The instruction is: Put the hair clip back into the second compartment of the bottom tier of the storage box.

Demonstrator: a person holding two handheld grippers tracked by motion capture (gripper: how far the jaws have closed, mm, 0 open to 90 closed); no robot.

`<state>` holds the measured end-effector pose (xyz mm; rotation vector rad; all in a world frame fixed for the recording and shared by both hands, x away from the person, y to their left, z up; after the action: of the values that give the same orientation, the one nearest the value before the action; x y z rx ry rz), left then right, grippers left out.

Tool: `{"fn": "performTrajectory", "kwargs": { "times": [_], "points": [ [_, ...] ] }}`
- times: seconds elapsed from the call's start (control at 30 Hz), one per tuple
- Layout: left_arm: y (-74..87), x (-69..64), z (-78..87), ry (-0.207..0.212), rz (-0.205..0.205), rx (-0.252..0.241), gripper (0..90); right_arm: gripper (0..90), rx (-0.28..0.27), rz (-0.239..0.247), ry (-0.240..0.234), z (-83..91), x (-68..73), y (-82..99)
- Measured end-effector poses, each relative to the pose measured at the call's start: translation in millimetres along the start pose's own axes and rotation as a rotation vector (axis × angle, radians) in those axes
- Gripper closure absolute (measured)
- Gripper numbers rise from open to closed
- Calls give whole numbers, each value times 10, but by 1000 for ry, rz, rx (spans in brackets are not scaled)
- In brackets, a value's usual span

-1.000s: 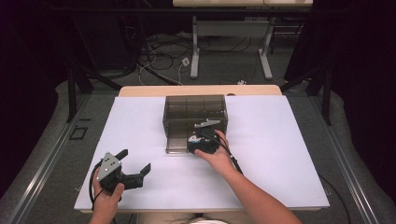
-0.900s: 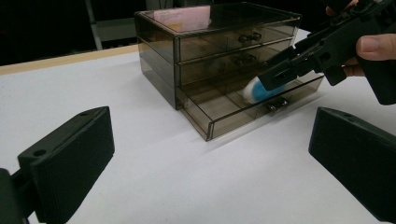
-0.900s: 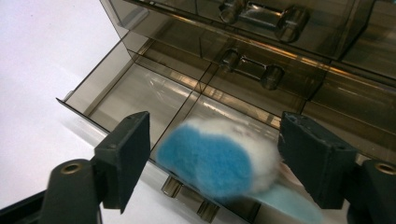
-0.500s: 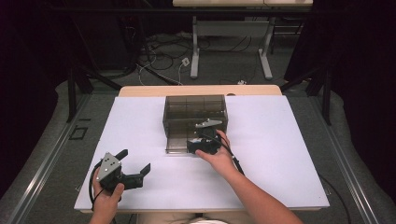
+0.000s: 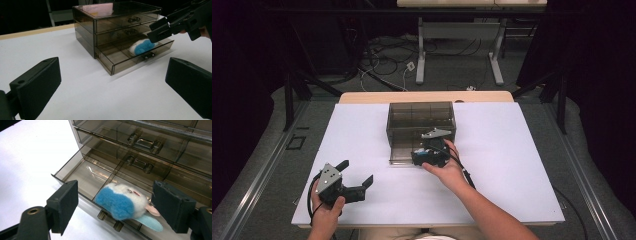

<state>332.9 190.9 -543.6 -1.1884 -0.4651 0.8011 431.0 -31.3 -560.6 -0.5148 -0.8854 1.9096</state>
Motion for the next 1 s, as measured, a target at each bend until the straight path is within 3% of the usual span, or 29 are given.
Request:
{"fn": "performTrajectory", "kwargs": {
  "times": [0.03, 0.43, 0.6, 1.0],
  "points": [
    [0, -1, 0, 0, 0, 0, 3, 218, -22, -4, -1, -5, 6, -13],
    [1, -1, -1, 1, 0, 1, 3, 240, -20, 16, -35, 115, 79, 15],
    [1, -5, -1, 2, -2, 2, 3, 262, -43, 14, -34, 154, 53, -8],
    [0, -3, -3, 4, -4, 1, 3, 271, -31, 5, -29, 154, -6, 25]
  ]
}}
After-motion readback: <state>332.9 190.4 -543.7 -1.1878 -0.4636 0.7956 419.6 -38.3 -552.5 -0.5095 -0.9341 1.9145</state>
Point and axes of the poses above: each handheld gripper's, and its own axes: z roughly backward along the jaws, y roughly out of its underside, x roughly to its left, the point moved 8 cm from there along -z, roughly forward along the jaws, and after that the axes turned 7 degrees about y, right-handed, at the moved point
